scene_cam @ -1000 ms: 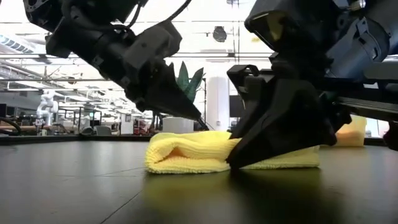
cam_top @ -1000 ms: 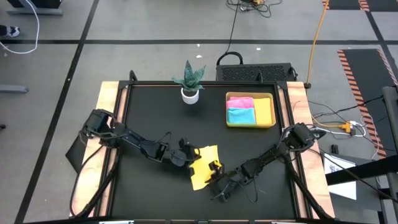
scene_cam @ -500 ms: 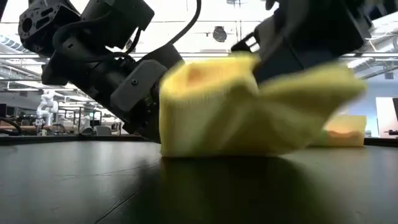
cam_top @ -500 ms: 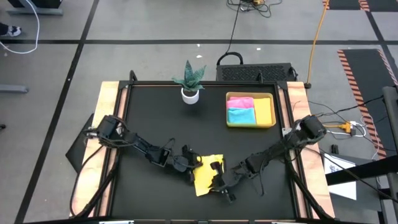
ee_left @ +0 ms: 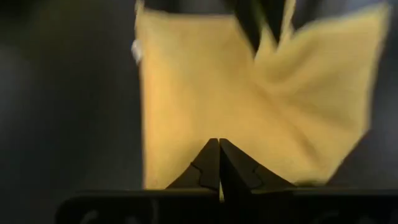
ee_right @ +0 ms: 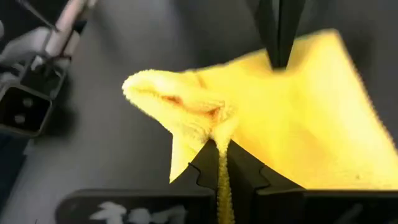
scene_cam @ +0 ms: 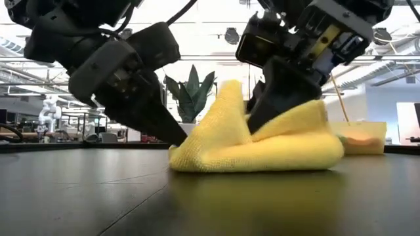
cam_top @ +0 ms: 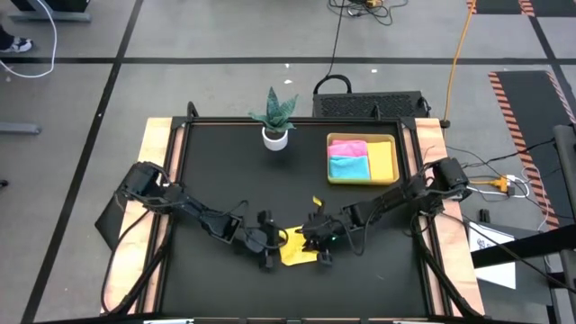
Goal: Fold microfiber towels
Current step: Fold the yellow microfiber cloth
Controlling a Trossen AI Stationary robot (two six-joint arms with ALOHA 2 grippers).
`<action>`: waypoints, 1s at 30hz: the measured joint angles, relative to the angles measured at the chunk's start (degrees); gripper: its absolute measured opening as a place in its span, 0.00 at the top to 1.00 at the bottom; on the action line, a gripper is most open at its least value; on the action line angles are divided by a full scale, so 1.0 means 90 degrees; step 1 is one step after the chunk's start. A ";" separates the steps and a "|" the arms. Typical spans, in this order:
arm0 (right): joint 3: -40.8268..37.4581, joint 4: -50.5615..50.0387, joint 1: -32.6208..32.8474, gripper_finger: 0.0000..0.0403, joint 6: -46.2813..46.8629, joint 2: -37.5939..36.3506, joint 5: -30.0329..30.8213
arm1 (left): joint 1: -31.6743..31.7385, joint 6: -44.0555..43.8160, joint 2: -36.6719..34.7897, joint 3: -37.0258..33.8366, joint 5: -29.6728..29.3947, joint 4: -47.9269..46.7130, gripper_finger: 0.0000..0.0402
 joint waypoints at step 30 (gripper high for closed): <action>-0.0281 0.0735 -0.0693 0.98 0.0901 -0.0017 -0.0121 | -0.0195 -0.0072 -0.0317 0.0001 -0.0408 -0.0460 0.99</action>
